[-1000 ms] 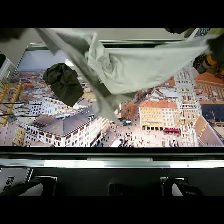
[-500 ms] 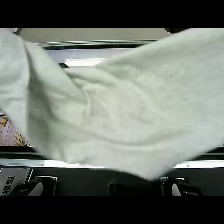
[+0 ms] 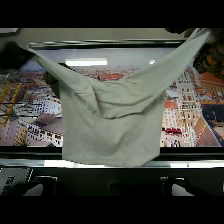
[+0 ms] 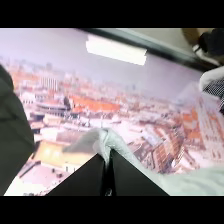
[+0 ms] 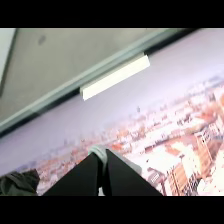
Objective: Fold the clothes and pants, and hang the long-sleeved shirts on hangers.
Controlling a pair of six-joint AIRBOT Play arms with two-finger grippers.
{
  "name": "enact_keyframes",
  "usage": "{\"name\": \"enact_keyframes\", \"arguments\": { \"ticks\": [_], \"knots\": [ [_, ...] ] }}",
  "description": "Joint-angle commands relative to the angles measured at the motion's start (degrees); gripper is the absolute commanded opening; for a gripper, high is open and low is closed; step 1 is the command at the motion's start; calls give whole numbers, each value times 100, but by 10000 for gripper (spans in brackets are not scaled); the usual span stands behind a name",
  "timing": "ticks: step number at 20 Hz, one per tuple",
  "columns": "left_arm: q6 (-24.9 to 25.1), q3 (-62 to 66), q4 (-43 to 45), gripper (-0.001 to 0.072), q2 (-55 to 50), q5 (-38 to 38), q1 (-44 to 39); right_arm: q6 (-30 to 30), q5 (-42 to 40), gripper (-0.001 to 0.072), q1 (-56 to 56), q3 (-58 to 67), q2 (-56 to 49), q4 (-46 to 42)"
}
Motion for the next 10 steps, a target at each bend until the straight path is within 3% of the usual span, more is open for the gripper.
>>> {"name": "enact_keyframes", "arguments": {
  "ticks": [1,8,9,10],
  "knots": [
    [2,-479,11,17,-1213,439,-323,55,229,31,210,7,-1707,444],
    [-4,-479,0,18,-2566,629,-669,-291,282,32,1019,7,-3338,400],
    [-4,-479,0,18,-2592,627,-704,-289,306,52,1049,7,-3401,409],
    [0,-476,0,18,-2592,627,-713,-295,378,153,1038,7,-3418,387]
  ]
}}
